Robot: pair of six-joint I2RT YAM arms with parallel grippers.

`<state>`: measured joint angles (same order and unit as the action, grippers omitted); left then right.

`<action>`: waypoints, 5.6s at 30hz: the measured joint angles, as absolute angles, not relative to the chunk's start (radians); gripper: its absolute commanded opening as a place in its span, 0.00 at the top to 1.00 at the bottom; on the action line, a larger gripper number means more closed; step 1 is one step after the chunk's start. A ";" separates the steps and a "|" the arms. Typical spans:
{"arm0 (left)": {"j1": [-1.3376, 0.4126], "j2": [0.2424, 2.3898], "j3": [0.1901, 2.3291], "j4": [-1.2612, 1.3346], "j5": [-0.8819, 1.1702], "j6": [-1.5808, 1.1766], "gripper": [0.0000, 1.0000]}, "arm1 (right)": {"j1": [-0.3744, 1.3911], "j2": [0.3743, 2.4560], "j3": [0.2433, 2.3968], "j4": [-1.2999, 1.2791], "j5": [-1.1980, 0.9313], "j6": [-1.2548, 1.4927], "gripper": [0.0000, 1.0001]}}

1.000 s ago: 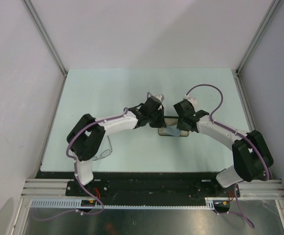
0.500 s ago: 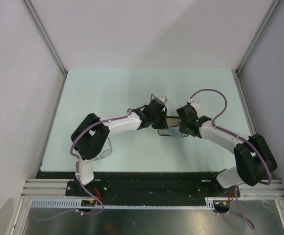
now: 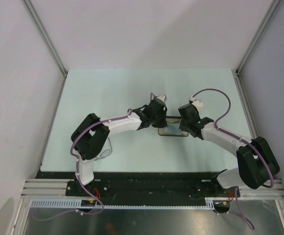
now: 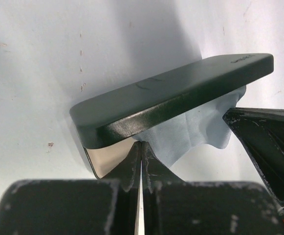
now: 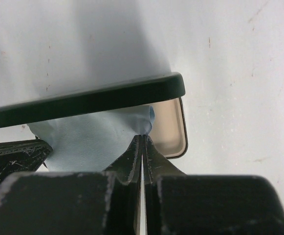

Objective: Organize the sunglasses
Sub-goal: Place the folded cleaning cloth in the sunglasses case, then smooth out the folded cleaning cloth near the sunglasses case.

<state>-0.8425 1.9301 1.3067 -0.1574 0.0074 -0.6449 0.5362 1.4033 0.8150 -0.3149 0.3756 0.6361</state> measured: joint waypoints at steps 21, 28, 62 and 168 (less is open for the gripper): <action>-0.847 1.962 1.306 -0.121 -0.050 -0.636 1.00 | 0.533 1.448 0.794 -0.255 0.385 0.640 1.00; -0.848 1.969 1.304 -0.120 -0.051 -0.636 1.00 | 0.532 1.466 0.782 -0.253 0.386 0.639 1.00; -0.849 1.992 1.269 -0.114 -0.068 -0.636 1.00 | 0.503 1.540 0.782 -0.201 0.381 0.597 0.93; -0.882 1.922 1.230 -0.104 -0.103 -0.610 0.85 | 0.510 1.472 0.779 -0.175 0.393 0.597 1.00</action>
